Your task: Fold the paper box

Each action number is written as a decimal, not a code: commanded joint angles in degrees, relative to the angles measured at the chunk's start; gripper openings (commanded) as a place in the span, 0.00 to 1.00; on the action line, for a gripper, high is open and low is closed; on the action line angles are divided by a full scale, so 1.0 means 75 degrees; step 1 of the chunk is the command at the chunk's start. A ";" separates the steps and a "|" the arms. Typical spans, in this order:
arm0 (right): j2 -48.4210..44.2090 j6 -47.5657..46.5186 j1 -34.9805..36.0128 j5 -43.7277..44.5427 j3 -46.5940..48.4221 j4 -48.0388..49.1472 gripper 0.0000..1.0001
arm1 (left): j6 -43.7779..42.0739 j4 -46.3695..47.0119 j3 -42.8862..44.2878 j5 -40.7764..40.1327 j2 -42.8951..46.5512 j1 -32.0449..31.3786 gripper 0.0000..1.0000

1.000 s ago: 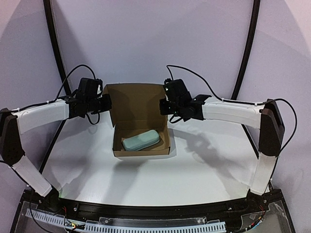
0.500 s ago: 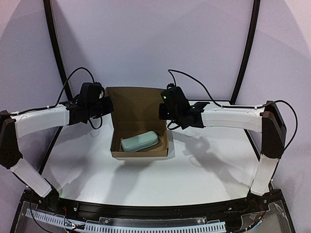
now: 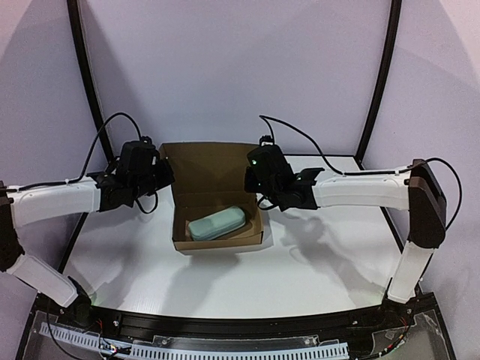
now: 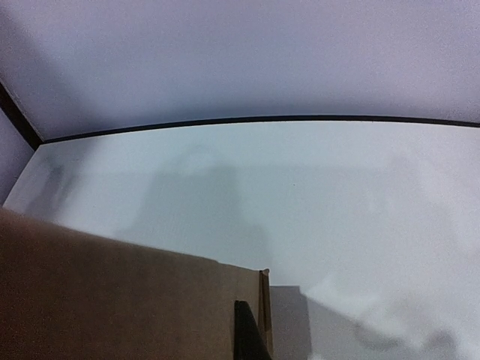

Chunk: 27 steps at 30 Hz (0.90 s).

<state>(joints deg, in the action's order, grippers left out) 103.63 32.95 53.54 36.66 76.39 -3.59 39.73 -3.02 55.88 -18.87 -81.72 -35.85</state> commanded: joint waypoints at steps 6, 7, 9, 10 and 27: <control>0.0163 -0.0020 0.0499 -0.1021 -0.1049 -0.0539 0.00 | 0.0512 -0.0870 -0.1523 0.0587 0.0081 -0.0830 0.01; 0.0147 -0.0108 0.0503 -0.1038 -0.1167 -0.0397 0.00 | 0.0540 -0.0764 -0.1607 0.0543 0.0117 -0.0850 0.01; 0.0052 -0.0139 0.0514 -0.1005 -0.1421 -0.0228 0.00 | 0.0539 -0.0581 -0.1835 0.0416 0.0188 -0.0923 0.01; -0.0010 -0.0190 0.0522 -0.0991 -0.1583 -0.0080 0.00 | 0.0526 -0.0484 -0.1926 0.0395 0.0200 -0.0999 0.01; -0.0034 -0.0462 0.0519 -0.1369 -0.1337 -0.0207 0.00 | 0.1427 -0.1689 0.0070 -0.0643 -0.0606 -0.1545 0.01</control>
<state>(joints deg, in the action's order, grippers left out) 99.81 29.67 55.11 37.21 67.40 5.45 46.41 -5.89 56.39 -34.00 -81.98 -44.28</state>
